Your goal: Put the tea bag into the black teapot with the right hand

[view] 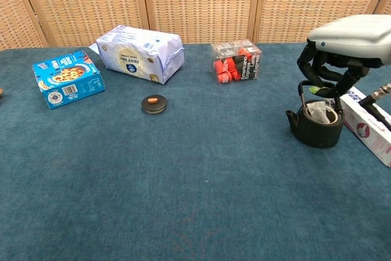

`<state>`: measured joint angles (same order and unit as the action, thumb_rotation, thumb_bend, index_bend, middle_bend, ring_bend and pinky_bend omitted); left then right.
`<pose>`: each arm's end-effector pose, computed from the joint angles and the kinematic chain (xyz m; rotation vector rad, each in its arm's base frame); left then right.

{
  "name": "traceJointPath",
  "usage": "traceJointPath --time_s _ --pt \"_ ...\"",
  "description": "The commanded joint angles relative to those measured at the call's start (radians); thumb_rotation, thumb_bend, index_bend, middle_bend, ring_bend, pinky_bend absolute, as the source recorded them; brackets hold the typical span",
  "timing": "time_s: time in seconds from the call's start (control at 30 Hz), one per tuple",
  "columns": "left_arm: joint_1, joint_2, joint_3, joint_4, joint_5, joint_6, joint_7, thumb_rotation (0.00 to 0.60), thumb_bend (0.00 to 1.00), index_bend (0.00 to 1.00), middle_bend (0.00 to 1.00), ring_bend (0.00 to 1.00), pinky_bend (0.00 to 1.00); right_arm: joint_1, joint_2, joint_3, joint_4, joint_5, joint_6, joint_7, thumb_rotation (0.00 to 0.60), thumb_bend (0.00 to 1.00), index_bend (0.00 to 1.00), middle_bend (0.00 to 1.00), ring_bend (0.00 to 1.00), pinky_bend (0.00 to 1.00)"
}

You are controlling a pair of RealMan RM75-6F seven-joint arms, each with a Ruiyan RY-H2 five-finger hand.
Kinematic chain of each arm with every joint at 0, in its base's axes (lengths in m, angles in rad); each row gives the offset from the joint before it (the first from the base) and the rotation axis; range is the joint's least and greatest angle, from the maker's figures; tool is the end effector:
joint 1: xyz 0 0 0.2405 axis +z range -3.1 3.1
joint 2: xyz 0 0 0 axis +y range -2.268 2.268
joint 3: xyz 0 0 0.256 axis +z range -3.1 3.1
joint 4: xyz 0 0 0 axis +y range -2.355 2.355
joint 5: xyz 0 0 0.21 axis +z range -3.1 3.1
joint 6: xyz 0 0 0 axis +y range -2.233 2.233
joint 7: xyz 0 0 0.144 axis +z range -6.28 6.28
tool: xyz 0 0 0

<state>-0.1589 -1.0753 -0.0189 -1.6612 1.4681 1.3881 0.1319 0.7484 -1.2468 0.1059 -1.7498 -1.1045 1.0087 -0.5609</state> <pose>-0.3032 0.1957 0.1533 -1.5153 -0.8610 -0.7727 -0.1502 -0.3293 0.0586 1.9489 -0.6589 0.7567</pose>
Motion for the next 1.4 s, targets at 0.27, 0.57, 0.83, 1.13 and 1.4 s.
traceJointPath --time_s 0.27,0.57,0.83,1.13,1.4 --pt "0.003 -0.001 -0.001 0.003 0.002 0.004 -0.007 0.600 0.07 0.00 0.00 0.00 0.00 0.018 -0.051 -0.016 0.022 -0.014 -0.018 -0.039 0.599 0.71 0.62 0.88 0.95 0.98" --pt "0.009 0.002 0.001 0.003 0.000 0.009 -0.015 0.600 0.07 0.00 0.00 0.00 0.00 0.029 -0.088 -0.032 0.038 -0.013 -0.030 -0.078 0.495 0.61 0.52 0.87 0.95 0.98" --pt "0.011 0.003 0.000 0.003 0.001 0.010 -0.018 0.600 0.07 0.00 0.00 0.00 0.00 0.029 -0.085 -0.035 0.029 -0.020 -0.025 -0.085 0.368 0.43 0.43 0.87 0.95 0.98" --pt "0.011 0.003 -0.001 0.002 0.000 0.007 -0.016 0.600 0.07 0.00 0.00 0.00 0.00 0.034 -0.054 -0.041 0.006 -0.019 -0.044 -0.086 0.333 0.48 0.35 0.87 0.95 0.98" --pt "0.010 0.002 -0.003 0.004 -0.002 0.006 -0.019 0.600 0.07 0.00 0.00 0.00 0.00 0.071 0.031 -0.068 -0.029 0.057 -0.148 -0.113 0.000 0.70 0.23 0.88 0.95 0.98"
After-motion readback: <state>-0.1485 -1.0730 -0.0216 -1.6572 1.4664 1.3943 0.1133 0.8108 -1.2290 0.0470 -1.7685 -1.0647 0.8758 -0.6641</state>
